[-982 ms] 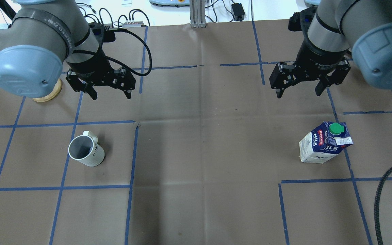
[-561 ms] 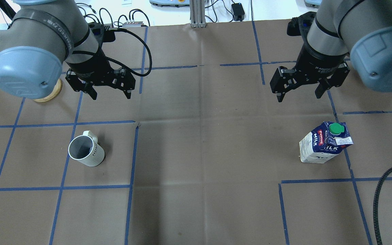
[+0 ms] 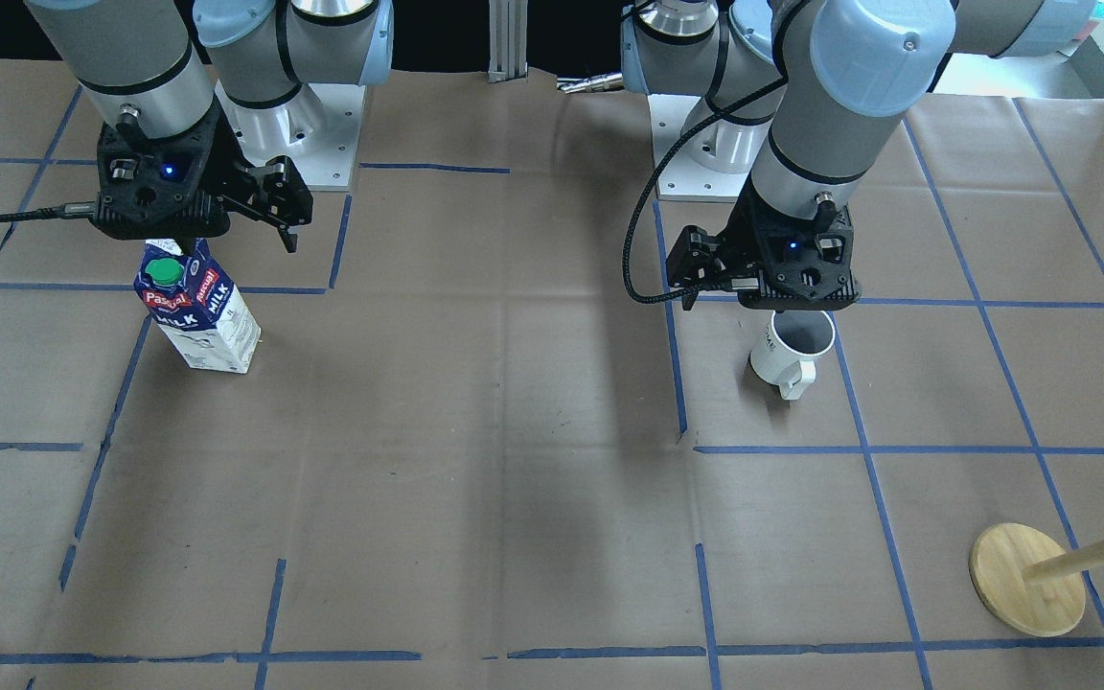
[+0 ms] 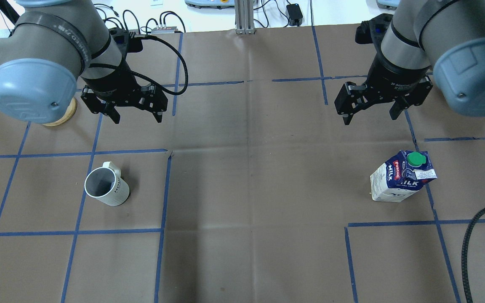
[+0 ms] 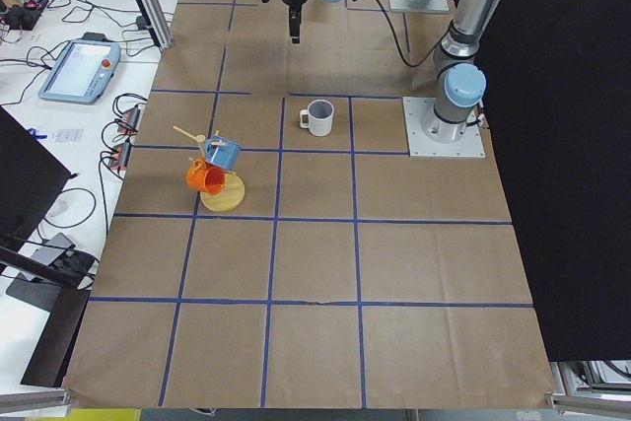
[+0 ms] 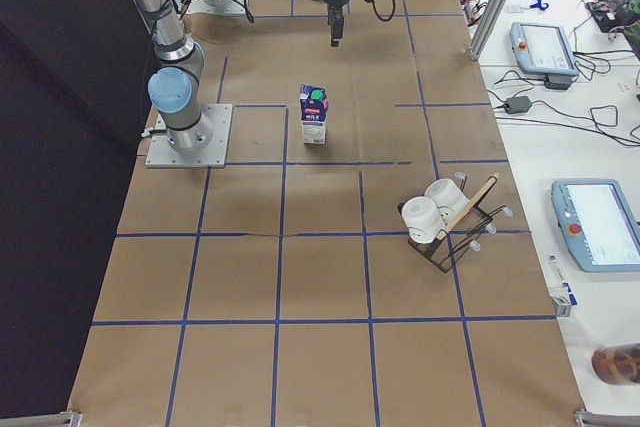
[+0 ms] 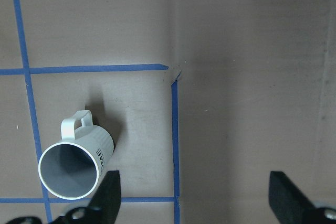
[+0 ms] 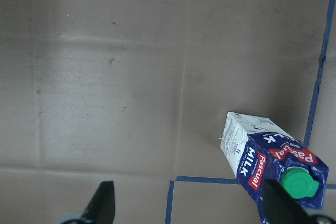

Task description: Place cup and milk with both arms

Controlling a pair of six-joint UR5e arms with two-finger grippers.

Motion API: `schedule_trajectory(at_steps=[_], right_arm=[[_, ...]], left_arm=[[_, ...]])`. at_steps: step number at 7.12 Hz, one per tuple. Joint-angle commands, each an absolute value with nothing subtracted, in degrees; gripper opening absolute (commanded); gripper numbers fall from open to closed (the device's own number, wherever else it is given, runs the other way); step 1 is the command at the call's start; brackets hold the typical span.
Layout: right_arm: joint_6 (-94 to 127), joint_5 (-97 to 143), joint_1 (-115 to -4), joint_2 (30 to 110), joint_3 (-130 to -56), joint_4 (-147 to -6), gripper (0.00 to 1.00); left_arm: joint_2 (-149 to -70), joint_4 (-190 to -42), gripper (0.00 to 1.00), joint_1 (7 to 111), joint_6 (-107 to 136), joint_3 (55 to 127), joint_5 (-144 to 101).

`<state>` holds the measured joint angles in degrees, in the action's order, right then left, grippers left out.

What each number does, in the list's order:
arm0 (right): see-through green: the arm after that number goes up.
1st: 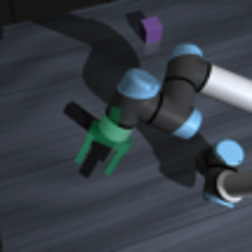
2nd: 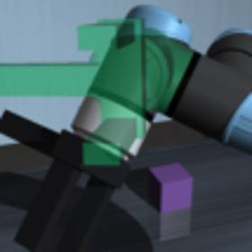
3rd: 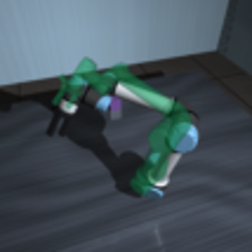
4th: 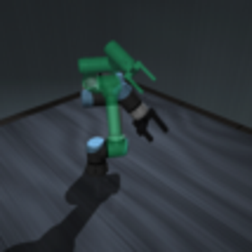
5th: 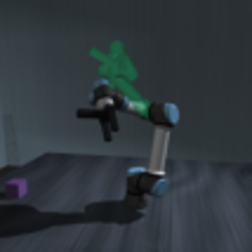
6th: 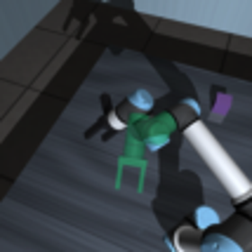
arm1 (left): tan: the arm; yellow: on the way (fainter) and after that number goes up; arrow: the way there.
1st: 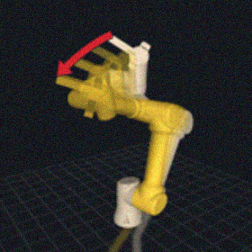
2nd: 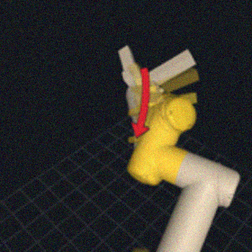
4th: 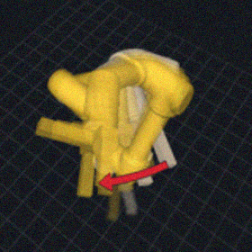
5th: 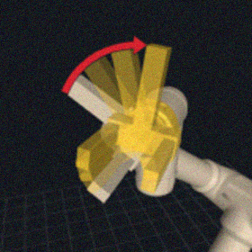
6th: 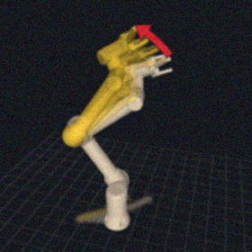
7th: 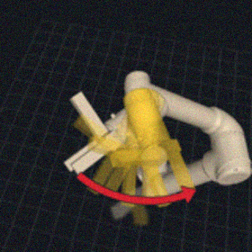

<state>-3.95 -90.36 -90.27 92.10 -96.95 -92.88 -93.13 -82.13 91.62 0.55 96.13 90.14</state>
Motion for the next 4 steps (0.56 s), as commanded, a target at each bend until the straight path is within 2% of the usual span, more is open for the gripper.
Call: schedule_trajectory(at_steps=[1, 4], right_arm=[[-3.96, -90.26, -90.26, 92.11, -96.86, -92.90, 1.00], [-3.87, -90.26, -90.26, 92.11, -97.12, -92.99, 1.00]], left_arm=[[-89.93, -83.23, 1.00, 91.93, 0.88, 97.46, 91.92], [-86.22, -83.41, 1.00, 91.85, 1.41, 103.09, 93.60]])
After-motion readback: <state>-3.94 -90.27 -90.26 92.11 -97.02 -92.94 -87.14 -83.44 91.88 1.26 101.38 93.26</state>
